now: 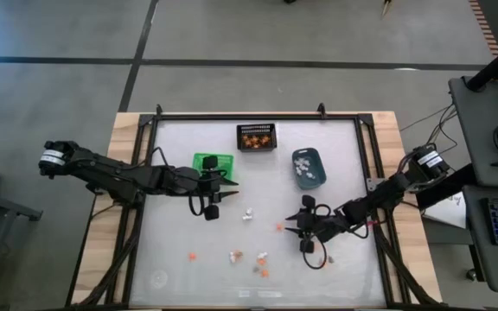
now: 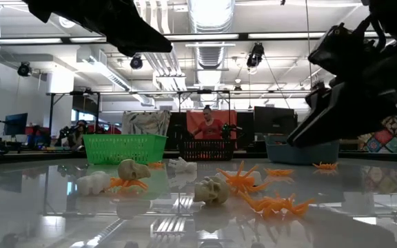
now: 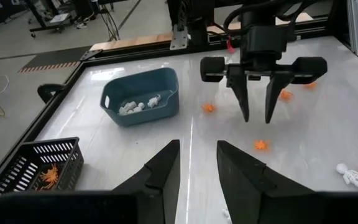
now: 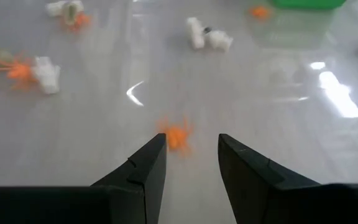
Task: Sort Halloween decoration
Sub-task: Put the orange spider toy into the black bin
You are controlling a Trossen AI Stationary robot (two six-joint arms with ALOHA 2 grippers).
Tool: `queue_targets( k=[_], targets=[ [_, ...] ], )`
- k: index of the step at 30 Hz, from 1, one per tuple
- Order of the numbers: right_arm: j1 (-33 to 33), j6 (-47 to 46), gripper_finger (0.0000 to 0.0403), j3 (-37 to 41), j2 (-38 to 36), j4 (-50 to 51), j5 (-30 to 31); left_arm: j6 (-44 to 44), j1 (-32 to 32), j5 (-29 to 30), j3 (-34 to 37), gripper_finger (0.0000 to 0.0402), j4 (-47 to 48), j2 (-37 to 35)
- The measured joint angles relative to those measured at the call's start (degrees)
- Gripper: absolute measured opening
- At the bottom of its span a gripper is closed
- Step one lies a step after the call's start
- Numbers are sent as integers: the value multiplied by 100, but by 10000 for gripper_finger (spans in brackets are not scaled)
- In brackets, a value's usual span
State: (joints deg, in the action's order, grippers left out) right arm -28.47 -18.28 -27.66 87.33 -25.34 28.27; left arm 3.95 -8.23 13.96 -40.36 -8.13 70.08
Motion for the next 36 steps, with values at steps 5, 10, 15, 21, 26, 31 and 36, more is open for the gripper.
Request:
queue_targets(
  k=[5, 10, 15, 21, 26, 31, 36],
  targets=[
    [-132, 243, 137, 11, 87, -307, 547, 0, 0, 0, 30, 88, -1, 0],
    [-170, 338, 137, 20, 512, -837, 639, 0, 0, 0, 62, 88, 4, 0],
    [-166, 399, 137, 20, 1090, -1527, 735, -22, 0, 0, 66, 88, 2, 0],
    [-166, 495, 137, -2, 1492, -2047, 784, -48, 0, 0, 68, 88, 2, 2],
    [-152, 17, 137, -53, 1513, -2057, 791, -48, 0, 0, 68, 88, 2, 2],
    [-152, -169, 156, -125, 1513, -2041, 782, -46, 0, 0, 68, 88, -1, 2],
    [-152, -143, 198, -129, 1513, -1993, 776, -46, 0, 0, 68, 88, -1, 2]
  ],
)
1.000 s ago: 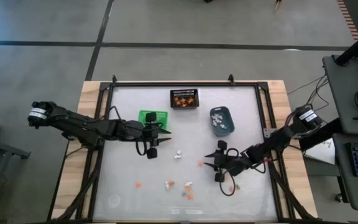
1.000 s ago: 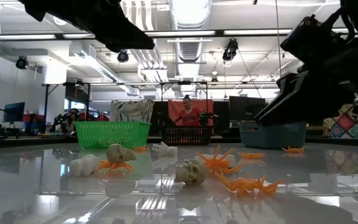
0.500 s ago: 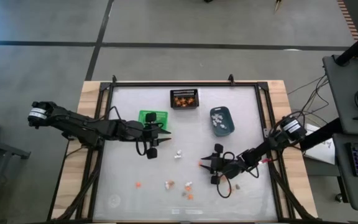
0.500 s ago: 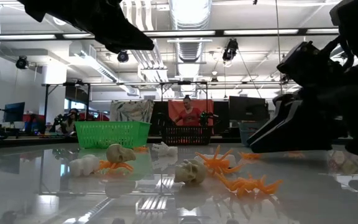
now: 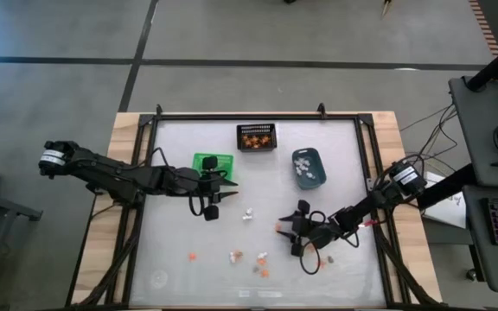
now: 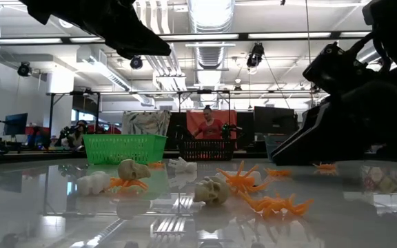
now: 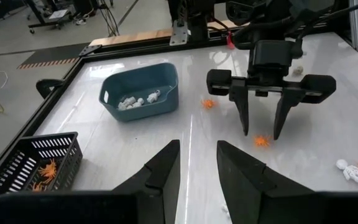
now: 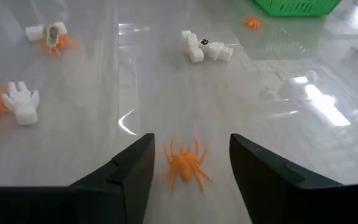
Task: Sort Halloween decoration
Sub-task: Put the orange spider toy into the black bin
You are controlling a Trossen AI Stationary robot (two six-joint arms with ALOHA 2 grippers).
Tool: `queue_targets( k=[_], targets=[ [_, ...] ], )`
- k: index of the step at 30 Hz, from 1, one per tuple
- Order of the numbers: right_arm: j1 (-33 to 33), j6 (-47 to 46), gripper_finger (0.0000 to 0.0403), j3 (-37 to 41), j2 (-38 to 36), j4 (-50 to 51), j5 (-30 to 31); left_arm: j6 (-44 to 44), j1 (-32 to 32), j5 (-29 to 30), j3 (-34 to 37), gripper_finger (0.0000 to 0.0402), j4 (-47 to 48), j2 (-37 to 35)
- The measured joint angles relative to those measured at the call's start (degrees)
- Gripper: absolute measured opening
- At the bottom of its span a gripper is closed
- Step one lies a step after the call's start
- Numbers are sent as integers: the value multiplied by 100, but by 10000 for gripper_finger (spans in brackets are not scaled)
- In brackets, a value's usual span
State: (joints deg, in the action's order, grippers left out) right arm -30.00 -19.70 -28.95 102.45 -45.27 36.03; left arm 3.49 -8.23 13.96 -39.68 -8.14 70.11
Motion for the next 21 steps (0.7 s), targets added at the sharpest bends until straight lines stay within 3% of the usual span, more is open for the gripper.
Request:
queue_targets(
  k=[9, 21],
  targets=[
    [5, -75, 232, -157, 4, 626, -221, 0, 0, 1, 0, 88, 0, 0],
    [212, -406, 184, -190, -9, 810, -608, 2, 0, 2, 2, 88, -2, 0]
  ],
)
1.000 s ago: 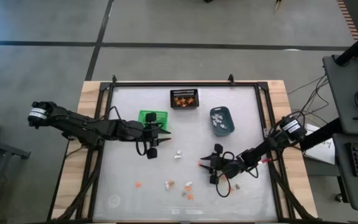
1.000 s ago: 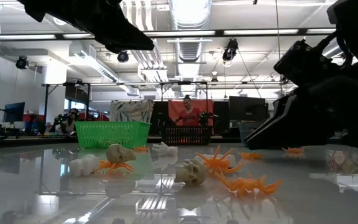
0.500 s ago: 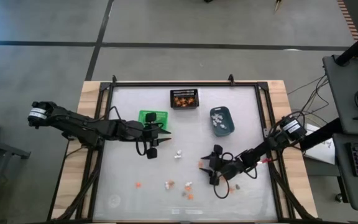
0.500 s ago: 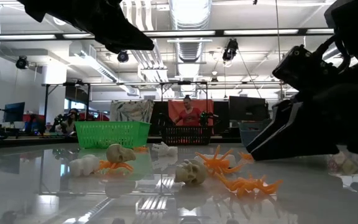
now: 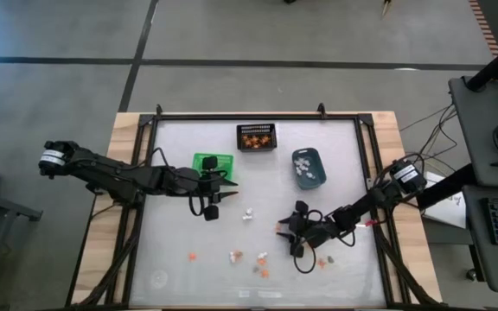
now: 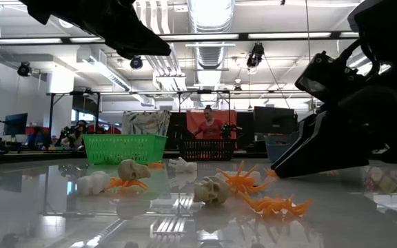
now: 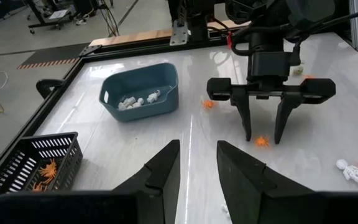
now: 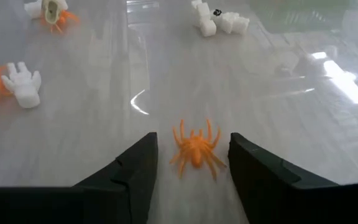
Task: Sort Halloween decoration
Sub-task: Put the orange spider toy into the black bin
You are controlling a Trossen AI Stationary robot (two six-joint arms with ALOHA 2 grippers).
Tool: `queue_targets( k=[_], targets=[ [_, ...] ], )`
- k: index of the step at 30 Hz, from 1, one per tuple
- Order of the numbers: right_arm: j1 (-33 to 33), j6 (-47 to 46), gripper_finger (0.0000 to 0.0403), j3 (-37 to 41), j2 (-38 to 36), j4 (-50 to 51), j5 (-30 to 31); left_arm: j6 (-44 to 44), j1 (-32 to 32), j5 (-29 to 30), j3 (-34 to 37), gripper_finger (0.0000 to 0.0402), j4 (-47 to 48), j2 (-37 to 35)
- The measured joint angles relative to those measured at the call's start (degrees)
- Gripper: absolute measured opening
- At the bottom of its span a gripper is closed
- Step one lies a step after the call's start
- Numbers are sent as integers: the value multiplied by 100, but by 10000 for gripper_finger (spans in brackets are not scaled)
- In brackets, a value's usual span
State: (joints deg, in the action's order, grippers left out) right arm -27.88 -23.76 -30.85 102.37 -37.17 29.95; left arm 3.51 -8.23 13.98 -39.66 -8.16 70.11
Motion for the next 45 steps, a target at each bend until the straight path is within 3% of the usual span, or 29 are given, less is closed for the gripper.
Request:
queue_targets(
  k=[10, 22, 35, 45],
  targets=[
    [2, 36, 117, 0, 9, 22, 2, 2, 0, 0, 0, 88, 0, 0],
    [5, 171, 75, 8, 13, -72, 2, 2, 0, 0, 0, 88, 2, 0],
    [13, 429, 68, 22, -150, -156, 22, 2, 1, 1, 0, 88, 2, 0],
    [327, 557, 68, 7, -895, -209, 157, 73, 2, 5, 0, 88, -39, -16]
  ],
)
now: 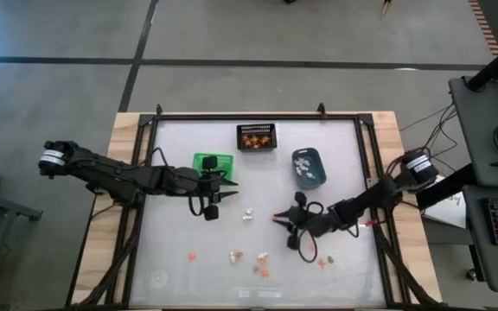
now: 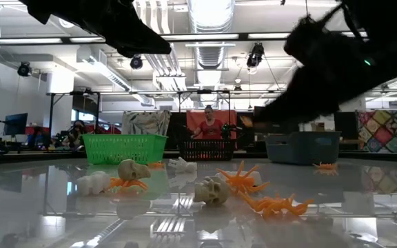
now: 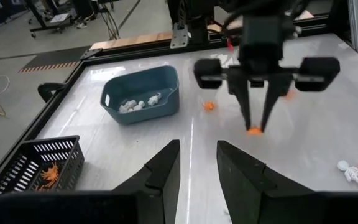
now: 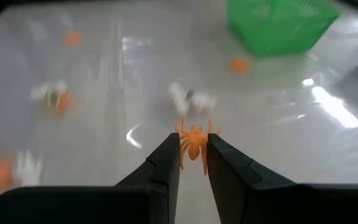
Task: Sort Halloween decoration
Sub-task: Put the orange spider toy into the black bin
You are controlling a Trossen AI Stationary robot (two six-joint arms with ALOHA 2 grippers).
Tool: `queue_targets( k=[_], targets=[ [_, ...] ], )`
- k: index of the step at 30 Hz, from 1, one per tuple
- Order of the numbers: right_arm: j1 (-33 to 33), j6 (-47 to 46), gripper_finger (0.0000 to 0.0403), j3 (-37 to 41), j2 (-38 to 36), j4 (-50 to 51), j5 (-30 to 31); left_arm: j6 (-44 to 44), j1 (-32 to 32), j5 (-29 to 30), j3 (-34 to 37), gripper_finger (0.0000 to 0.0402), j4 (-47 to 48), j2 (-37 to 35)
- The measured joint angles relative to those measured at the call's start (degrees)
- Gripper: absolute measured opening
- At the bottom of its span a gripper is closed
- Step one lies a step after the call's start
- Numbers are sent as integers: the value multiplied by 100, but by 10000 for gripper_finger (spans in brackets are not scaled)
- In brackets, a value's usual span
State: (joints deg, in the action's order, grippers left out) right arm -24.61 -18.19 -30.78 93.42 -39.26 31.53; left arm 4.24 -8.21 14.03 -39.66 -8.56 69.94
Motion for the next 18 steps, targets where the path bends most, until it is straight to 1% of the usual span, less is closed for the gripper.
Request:
queue_targets(
  k=[4, 7, 9, 11, 15, 18],
  targets=[
    [431, 396, 68, -165, -448, 6, -68, 84, -2, 30, 0, 88, -4, -83],
    [912, 802, 68, -401, -746, 76, -373, 113, 0, 43, 0, 88, 0, -173],
    [1302, 990, 68, -616, -906, 347, -541, 113, 0, 43, 0, 88, 2, -259],
    [1703, 1132, 68, -884, -998, 689, -645, 111, 0, 43, 0, 88, 73, -389],
    [2472, 1338, 68, -1400, -1044, 1381, -667, 106, 0, 43, 2, 88, 359, -712],
    [3063, 1362, 68, -1696, -959, 1643, -746, 89, 0, 43, 2, 88, 502, -943]
  ],
)
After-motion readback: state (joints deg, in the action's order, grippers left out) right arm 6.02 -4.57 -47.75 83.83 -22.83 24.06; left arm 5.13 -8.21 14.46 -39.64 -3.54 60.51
